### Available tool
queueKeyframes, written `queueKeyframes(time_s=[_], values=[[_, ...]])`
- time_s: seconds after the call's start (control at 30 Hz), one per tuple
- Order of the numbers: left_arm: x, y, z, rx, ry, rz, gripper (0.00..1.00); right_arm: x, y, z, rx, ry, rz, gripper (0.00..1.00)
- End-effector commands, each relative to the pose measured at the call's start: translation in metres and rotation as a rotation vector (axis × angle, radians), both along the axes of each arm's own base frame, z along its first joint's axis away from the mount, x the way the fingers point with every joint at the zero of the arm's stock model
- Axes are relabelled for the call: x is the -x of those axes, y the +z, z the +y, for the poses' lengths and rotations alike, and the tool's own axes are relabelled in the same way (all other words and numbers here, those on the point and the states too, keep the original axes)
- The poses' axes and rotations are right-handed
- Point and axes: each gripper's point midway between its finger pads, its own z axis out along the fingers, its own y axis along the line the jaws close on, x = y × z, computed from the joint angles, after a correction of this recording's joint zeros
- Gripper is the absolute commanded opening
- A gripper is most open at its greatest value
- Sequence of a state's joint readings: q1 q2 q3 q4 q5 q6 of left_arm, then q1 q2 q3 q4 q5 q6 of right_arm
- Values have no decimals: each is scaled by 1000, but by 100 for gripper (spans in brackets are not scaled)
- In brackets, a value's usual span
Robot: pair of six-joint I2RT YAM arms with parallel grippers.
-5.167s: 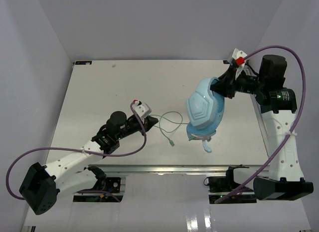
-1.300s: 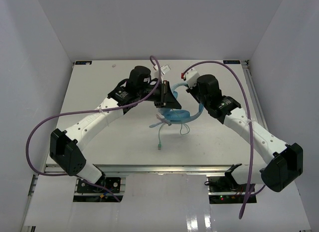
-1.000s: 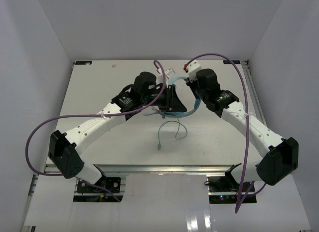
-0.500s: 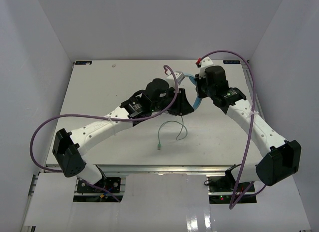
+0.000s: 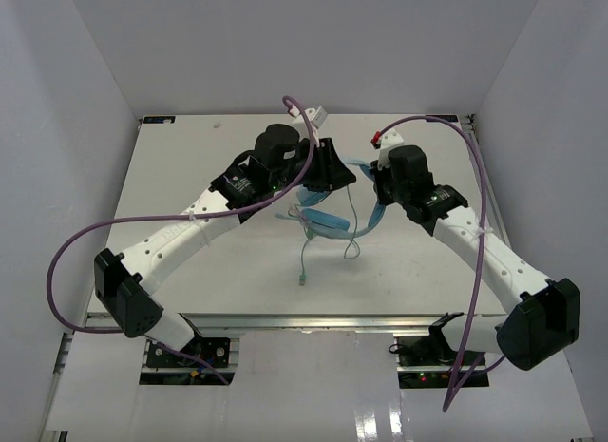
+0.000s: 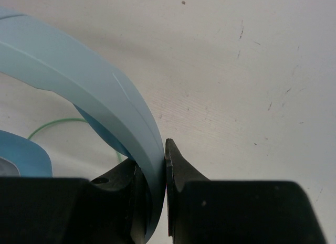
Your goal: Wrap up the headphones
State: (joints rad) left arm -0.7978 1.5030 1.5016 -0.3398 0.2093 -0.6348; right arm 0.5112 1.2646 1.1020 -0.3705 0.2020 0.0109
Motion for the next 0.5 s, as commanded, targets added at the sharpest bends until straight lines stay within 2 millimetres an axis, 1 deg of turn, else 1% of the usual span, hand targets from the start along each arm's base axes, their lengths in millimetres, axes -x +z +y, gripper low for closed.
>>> queueKeyframes(time_s=[0.0,0.1,0.3,0.4,0.47], values=[[-4,50,-3,99,-11,-51,42,-7,38,11,-82,1,-143,8],[-12,58,-1,114,4,-57,42,-5,37,10,-80,2,-148,8],[-20,73,1,140,21,-82,40,-2,25,11,-73,10,-134,8],[-25,78,3,145,37,-92,40,0,22,12,-77,21,-127,8],[-28,77,7,137,58,-92,40,2,23,14,-85,32,-126,8]])
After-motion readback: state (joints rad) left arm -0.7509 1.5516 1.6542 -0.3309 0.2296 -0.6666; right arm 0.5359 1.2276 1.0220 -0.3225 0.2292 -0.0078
